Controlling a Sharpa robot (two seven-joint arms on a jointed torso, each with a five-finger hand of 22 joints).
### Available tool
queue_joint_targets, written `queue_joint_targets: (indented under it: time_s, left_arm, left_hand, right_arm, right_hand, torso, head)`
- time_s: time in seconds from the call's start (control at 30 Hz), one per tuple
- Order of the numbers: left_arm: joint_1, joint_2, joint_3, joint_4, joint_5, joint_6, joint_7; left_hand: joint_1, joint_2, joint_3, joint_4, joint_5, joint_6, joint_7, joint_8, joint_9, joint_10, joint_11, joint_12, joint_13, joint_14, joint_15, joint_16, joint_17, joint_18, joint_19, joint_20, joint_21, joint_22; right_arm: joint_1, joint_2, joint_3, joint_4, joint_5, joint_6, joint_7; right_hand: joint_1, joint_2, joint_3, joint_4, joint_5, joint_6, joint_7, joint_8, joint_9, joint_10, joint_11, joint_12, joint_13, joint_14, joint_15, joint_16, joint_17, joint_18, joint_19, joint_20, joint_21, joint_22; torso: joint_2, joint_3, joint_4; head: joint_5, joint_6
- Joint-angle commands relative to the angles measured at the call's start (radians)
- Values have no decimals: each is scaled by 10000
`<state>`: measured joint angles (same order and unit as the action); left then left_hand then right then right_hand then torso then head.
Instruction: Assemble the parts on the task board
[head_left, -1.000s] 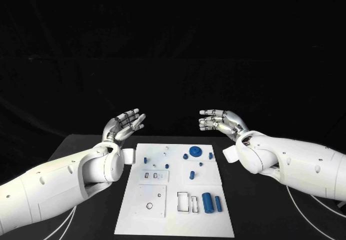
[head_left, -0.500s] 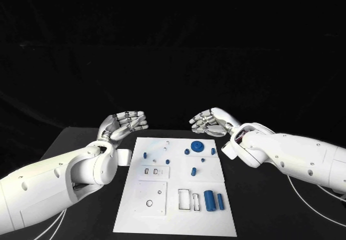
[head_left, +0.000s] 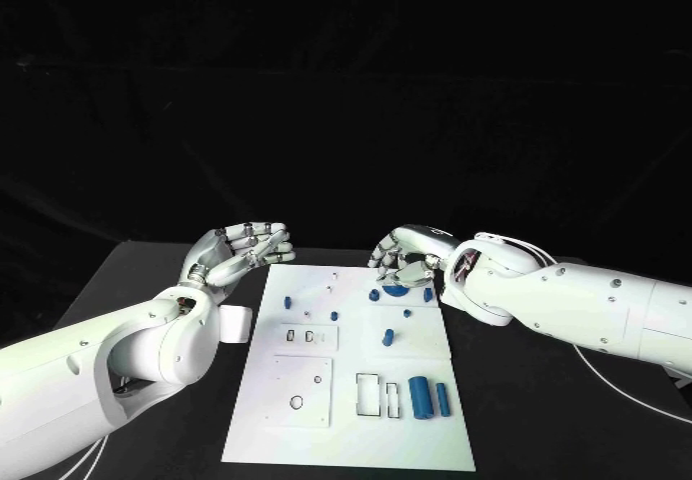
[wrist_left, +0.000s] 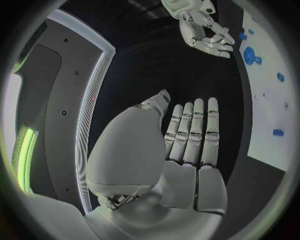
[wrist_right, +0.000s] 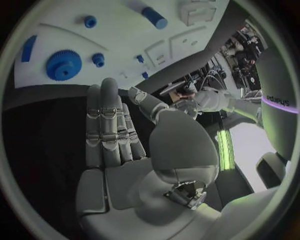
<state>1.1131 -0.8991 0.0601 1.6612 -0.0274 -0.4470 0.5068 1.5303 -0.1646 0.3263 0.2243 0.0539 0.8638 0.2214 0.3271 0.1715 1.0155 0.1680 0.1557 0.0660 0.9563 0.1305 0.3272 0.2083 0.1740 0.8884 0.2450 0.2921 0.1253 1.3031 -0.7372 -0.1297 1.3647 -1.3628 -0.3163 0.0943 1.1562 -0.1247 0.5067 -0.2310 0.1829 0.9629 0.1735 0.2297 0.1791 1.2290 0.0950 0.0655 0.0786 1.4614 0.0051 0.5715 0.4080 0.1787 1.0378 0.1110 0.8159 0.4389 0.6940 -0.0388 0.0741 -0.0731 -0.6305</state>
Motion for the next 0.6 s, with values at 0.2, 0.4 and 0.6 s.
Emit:
queue_joint_targets:
  time_s: [0.2, 0.4, 0.6]
  left_arm:
    - [20, -158, 39, 376, -55, 379, -105]
    - [20, -202, 52, 463, 37, 403, -156]
    - [22, -253, 67, 503, 101, 404, -177]
  left_hand:
    - [-126, -142, 95, 32, -37, 46, 15, -101, -35, 69, 39, -140, -16, 30, 15, -26, 27, 91, 61, -2, 17, -41]
    - [-182, -178, 112, 31, -37, 15, 51, -148, -56, 53, 64, -211, -17, 6, 33, -63, 33, 88, 48, 7, -7, -64]
    - [-185, -179, 116, 30, -36, 14, 52, -151, -57, 53, 66, -217, -16, 4, 34, -66, 34, 88, 47, 8, -9, -66]
  right_arm:
    - [20, 130, 7, -48, -2413, 1129, -1281]
    - [16, 230, 6, -142, -2751, 1259, -1444]
    - [4, 303, 6, -253, -2903, 1246, -1534]
  right_hand:
    - [39, -314, 311, 424, -74, 83, -30, -135, 211, -392, 26, 31, 165, 132, 33, 3892, 3290, -380, 1433, 7, 2572, 3256]
    - [139, -377, 400, 529, -64, 105, -27, -143, 307, -778, 81, 6, 96, 83, 95, 4983, 4304, -483, 1666, 62, 3163, 4086]
    - [193, -381, 437, 572, -68, 122, -11, -142, 349, -920, 108, -1, 58, 85, 122, 5369, 4656, -520, 1750, 87, 3377, 4388]
  torso:
    - [294, -89, 135]
    - [387, -115, 210]
    - [441, -115, 259]
  head:
    - [-90, -16]
    - [-147, -5]
    - [-152, -8]
